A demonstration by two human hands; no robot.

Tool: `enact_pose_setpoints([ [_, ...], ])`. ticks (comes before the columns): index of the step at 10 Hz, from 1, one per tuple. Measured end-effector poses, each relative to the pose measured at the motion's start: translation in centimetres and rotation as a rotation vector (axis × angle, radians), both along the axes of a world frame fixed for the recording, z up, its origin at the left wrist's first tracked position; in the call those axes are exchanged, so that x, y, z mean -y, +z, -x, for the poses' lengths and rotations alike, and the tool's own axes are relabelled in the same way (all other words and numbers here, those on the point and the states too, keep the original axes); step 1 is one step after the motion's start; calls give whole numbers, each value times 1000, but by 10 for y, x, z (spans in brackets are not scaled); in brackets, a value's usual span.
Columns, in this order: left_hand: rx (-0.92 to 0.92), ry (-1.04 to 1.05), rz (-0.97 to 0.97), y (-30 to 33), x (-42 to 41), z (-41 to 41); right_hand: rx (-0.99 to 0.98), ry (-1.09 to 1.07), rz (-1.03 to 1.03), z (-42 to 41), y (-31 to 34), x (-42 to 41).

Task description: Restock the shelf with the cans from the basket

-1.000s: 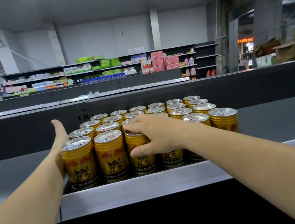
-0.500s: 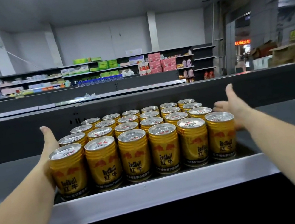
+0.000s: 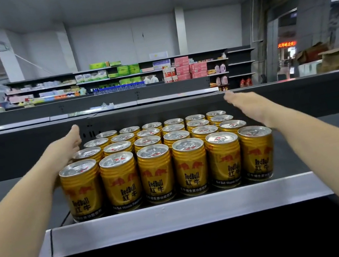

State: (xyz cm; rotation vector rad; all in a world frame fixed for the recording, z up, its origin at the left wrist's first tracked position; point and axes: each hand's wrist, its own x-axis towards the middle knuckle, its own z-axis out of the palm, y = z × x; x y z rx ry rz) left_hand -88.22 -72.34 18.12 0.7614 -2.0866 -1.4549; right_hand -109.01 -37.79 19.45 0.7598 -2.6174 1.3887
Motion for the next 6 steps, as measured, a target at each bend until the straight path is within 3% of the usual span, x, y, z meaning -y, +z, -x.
enact_pose_setpoints([
  [1,200,25,412,17,-24,-2,-253,117,-340,-32,15,25],
  [2,408,-73,770,16,-59,5,-301,250,-611,-60,10,59],
  [3,515,-188,896,12,-86,16,-263,302,-734,-77,-2,76],
  [5,514,-172,933,9,-89,15,-233,264,-706,-89,-5,76],
  [6,400,-149,945,9,-90,10,-409,277,-473,-95,0,66],
])
